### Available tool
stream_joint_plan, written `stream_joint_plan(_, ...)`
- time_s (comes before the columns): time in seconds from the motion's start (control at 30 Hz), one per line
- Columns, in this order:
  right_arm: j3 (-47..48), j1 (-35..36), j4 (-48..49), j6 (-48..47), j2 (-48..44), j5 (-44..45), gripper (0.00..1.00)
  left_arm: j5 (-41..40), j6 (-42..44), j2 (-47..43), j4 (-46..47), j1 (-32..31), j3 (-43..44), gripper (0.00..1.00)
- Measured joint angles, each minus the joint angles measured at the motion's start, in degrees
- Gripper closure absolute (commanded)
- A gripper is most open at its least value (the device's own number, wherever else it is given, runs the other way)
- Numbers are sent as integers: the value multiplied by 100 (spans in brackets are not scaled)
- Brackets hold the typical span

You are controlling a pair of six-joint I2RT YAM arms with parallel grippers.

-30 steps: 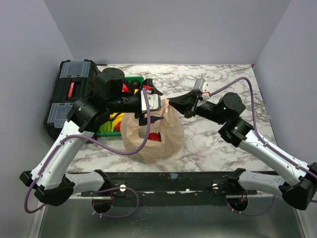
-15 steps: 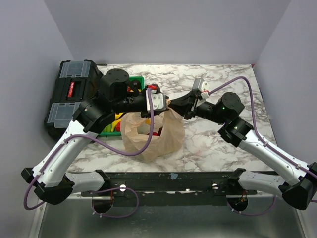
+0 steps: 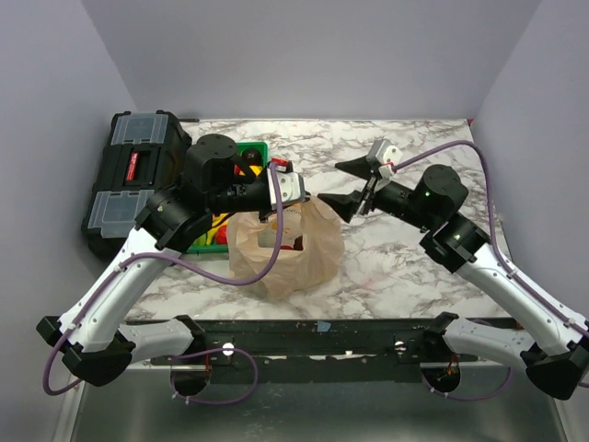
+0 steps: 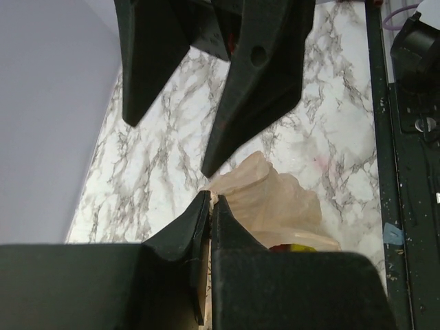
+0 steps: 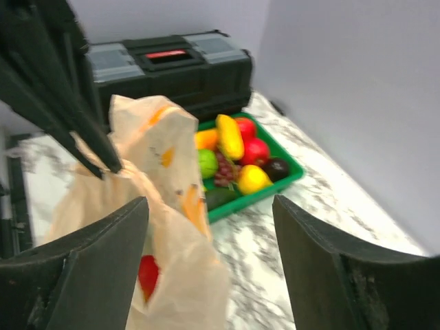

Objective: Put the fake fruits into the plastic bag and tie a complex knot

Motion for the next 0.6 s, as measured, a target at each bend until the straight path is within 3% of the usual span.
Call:
stream_joint_plan(0.1, 323, -151, -487, -57, -70, 136, 11, -7, -157, 0, 109, 28, -33, 100)
stream_joint_plan(0.27, 872, -173, -1158, 68, -66, 98, 9, -81, -479, 149, 313, 142, 24, 100)
stream_joint_plan(0.33, 953, -173, -1241, 210, -63, -15, 1, -168, -654, 289, 380, 164, 129, 100)
stream_joint_plan(0.43, 859, -173, -1128, 439, -55, -186, 0, -221, -898, 507, 446, 195, 328, 100)
stream_joint_plan(0.6, -4, -173, -101, 678, 31, -164, 0, -162, -1270, 726, 592, 195, 494, 100)
